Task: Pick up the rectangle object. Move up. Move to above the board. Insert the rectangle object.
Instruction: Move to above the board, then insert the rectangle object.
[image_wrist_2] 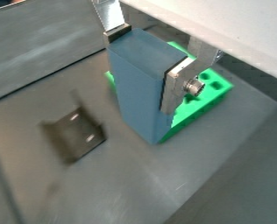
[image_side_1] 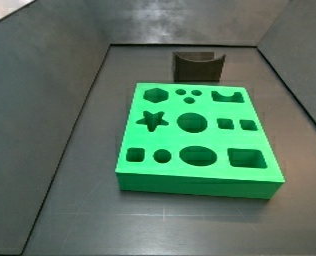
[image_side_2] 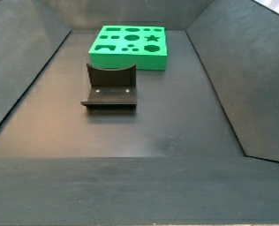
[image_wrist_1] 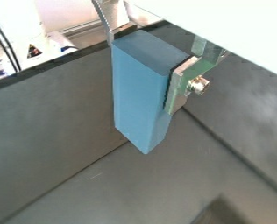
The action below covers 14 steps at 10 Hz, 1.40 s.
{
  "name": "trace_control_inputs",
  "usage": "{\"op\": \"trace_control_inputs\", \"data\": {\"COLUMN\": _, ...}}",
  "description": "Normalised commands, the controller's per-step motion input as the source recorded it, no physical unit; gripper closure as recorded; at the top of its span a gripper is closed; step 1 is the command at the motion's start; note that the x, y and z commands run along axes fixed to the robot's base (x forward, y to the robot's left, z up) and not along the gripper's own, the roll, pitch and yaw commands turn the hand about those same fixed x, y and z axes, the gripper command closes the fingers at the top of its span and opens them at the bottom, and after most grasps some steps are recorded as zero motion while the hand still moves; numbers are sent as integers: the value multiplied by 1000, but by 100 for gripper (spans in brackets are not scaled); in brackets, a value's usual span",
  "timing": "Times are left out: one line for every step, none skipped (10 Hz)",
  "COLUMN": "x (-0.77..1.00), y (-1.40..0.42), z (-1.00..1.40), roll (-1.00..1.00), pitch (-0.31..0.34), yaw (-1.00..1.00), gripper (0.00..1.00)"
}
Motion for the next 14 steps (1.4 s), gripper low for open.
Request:
{"op": "trace_control_inputs", "data": {"x": 288, "y": -1000, "z": 111, "roll": -56, "pitch": 218, "yaw": -506, "gripper": 100}}
{"op": "trace_control_inputs", "data": {"x": 298, "y": -1000, "z": 111, "roll": -63, "pitch": 200, "yaw": -309, "gripper": 100}}
{"op": "trace_control_inputs", "data": {"x": 305, "y": -1000, "z": 115, "roll": -46, "pitch": 172, "yaw": -142, "gripper": 100}}
{"op": "trace_control_inputs", "data": {"x": 312, "y": -1000, "z": 119, "roll": -29, "pitch": 153, "yaw": -42, "gripper": 100}}
{"op": "trace_control_inputs", "data": {"x": 322, "y": -1000, "z": 121, "roll": -14, "pitch": 132, "yaw": -25, "gripper": 100}}
{"op": "trace_control_inputs", "data": {"x": 331, "y": -1000, "z": 123, "roll": -19, "pitch": 125, "yaw": -11, "gripper": 100}}
{"op": "trace_control_inputs", "data": {"x": 346, "y": -1000, "z": 130, "roll": -7, "pitch": 121, "yaw": -6, "gripper": 100}}
{"op": "trace_control_inputs", "data": {"x": 368, "y": -995, "z": 132, "roll": 1, "pitch": 128, "yaw": 6, "gripper": 100}}
{"op": "trace_control_inputs", "data": {"x": 311, "y": -798, "z": 112, "roll": 9, "pitch": 136, "yaw": 4, "gripper": 100}}
{"op": "trace_control_inputs", "data": {"x": 209, "y": -426, "z": 71, "roll": 11, "pitch": 133, "yaw": 8, "gripper": 100}}
{"op": "trace_control_inputs", "data": {"x": 134, "y": -247, "z": 46, "roll": 15, "pitch": 109, "yaw": 9, "gripper": 100}}
{"op": "trace_control_inputs", "data": {"x": 0, "y": -29, "z": 0, "roll": 1, "pitch": 0, "yaw": 0, "gripper": 100}}
{"op": "trace_control_inputs", "data": {"x": 54, "y": -149, "z": 0, "roll": 31, "pitch": 0, "yaw": 0, "gripper": 100}}
{"op": "trace_control_inputs", "data": {"x": 169, "y": -229, "z": -57, "roll": 17, "pitch": 0, "yaw": 0, "gripper": 100}}
